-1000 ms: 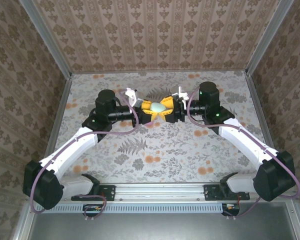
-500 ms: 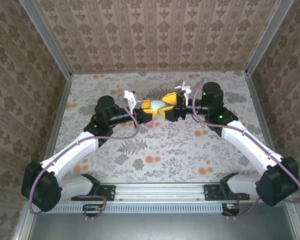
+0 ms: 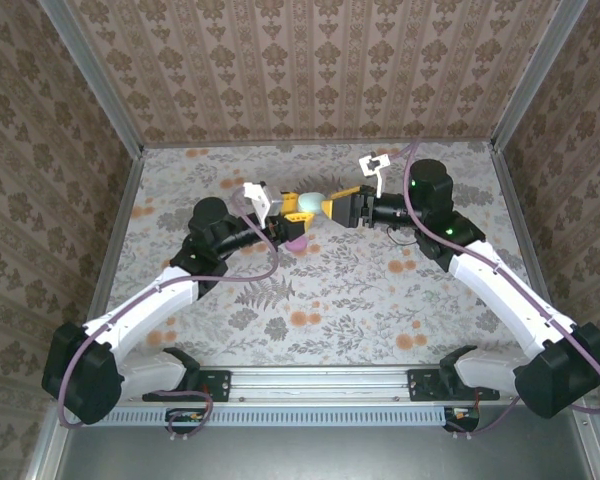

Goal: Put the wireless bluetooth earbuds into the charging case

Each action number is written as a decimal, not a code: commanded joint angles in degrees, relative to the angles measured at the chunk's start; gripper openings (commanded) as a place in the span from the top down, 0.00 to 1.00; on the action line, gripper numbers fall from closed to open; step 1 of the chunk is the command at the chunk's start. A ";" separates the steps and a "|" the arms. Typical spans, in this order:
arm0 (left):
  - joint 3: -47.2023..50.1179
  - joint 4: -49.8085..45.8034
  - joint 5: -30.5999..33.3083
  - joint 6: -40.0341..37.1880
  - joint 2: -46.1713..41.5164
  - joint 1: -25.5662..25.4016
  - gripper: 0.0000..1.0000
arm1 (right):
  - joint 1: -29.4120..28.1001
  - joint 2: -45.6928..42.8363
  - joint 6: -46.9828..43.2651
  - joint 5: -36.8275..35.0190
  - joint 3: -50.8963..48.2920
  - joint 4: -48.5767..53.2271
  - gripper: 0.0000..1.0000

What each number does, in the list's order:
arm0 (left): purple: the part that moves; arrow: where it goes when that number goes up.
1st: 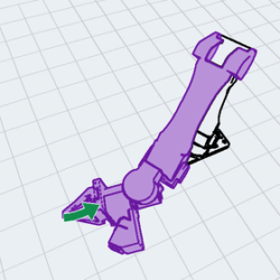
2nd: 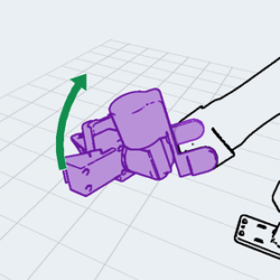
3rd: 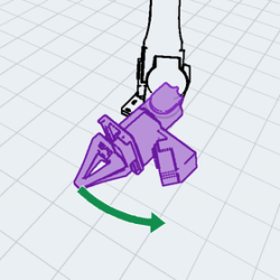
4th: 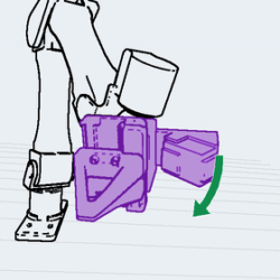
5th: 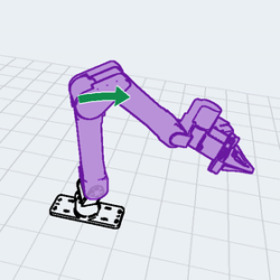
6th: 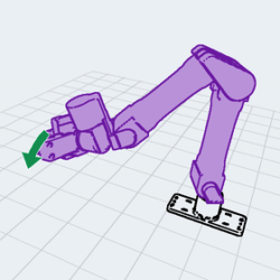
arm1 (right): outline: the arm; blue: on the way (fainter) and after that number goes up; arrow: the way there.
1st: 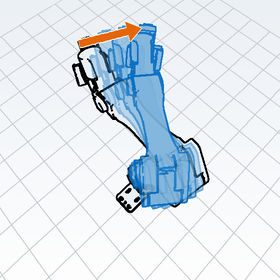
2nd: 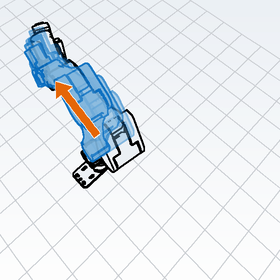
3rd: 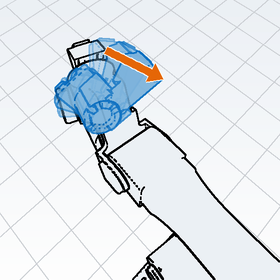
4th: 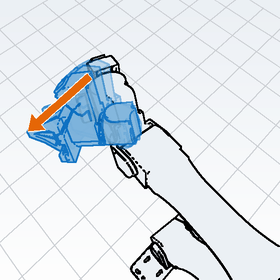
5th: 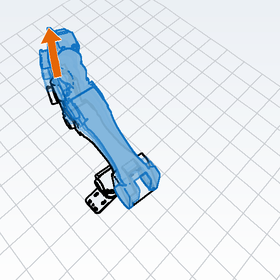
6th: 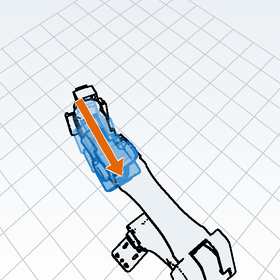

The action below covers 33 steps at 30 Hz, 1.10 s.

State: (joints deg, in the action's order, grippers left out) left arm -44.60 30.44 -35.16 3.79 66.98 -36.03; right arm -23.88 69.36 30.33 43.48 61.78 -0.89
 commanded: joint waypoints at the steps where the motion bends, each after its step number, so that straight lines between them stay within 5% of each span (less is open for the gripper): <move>1: 0.72 4.68 1.26 0.15 -1.11 -0.62 0.64 | -0.08 -1.35 1.33 -1.23 1.81 3.72 0.35; 33: 2.61 13.16 2.95 5.97 0.87 -2.29 0.64 | -0.60 3.94 -3.06 0.44 6.83 8.96 0.38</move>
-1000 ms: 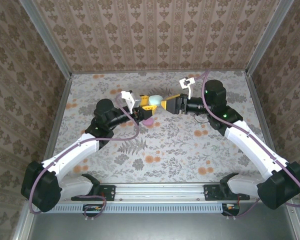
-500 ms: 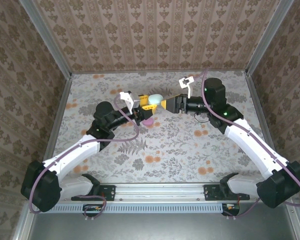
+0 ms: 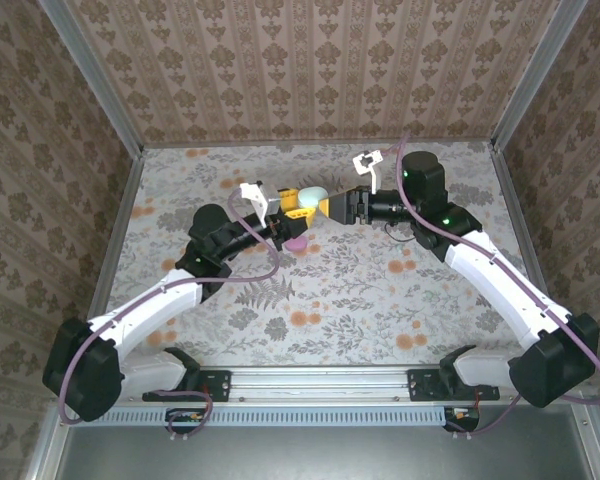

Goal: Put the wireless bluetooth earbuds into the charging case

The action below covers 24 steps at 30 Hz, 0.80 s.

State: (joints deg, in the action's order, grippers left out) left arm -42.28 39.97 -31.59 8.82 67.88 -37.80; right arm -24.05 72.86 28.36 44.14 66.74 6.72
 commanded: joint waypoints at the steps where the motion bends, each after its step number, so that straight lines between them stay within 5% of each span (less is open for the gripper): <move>1: 0.27 3.63 -0.89 1.02 0.04 -0.52 0.64 | -0.38 0.43 -1.04 -0.68 2.06 1.23 0.38; 12: -0.35 3.63 -2.82 2.14 0.24 -0.52 0.64 | -0.38 0.52 -1.53 -5.29 3.05 -1.14 0.37; 24: 0.82 3.98 0.57 2.85 -1.08 -0.52 0.64 | -0.34 -4.10 -12.04 -0.16 0.14 0.83 0.32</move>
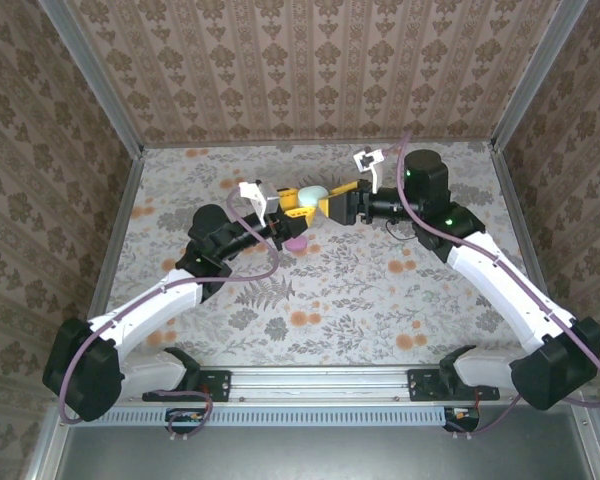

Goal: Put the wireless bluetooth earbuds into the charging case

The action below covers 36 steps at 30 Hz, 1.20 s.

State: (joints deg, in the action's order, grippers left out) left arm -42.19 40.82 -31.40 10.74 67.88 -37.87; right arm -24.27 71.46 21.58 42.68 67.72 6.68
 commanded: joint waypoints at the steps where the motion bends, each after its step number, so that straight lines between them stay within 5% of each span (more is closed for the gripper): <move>1: 0.73 3.13 0.42 0.94 -1.16 -0.45 0.64 | -0.12 -2.82 -5.93 1.20 -0.93 1.67 0.32; 36: -0.31 2.78 -3.06 1.84 -0.64 -0.39 0.64 | 0.46 1.29 -2.72 -3.73 1.15 0.57 0.37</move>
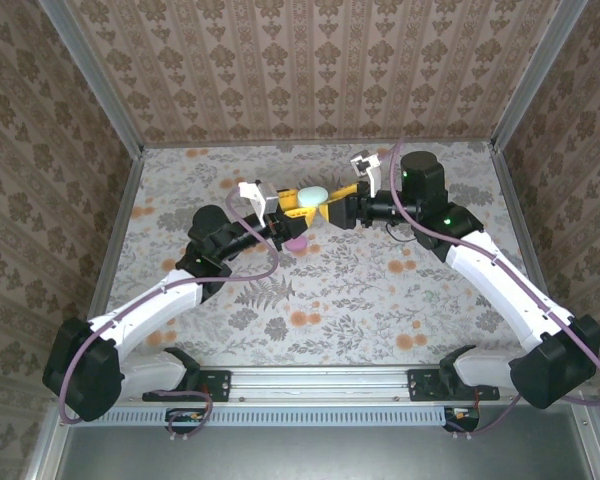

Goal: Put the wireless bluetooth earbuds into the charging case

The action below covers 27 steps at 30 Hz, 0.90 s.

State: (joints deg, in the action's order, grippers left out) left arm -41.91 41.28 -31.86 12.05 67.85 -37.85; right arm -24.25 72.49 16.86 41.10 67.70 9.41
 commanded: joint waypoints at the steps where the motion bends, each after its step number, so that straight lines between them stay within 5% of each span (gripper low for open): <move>1: -0.65 2.32 -2.60 0.53 -0.62 -0.46 0.64 | 0.62 0.36 2.48 -2.25 1.44 -2.16 0.37; 27: -0.90 3.83 -3.17 0.80 -0.26 -0.59 0.64 | 1.28 1.66 9.09 -7.24 6.38 1.35 0.37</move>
State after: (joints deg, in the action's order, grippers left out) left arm -41.91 42.17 -33.47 12.45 67.88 -37.95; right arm -23.40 73.58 24.05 37.01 71.46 9.41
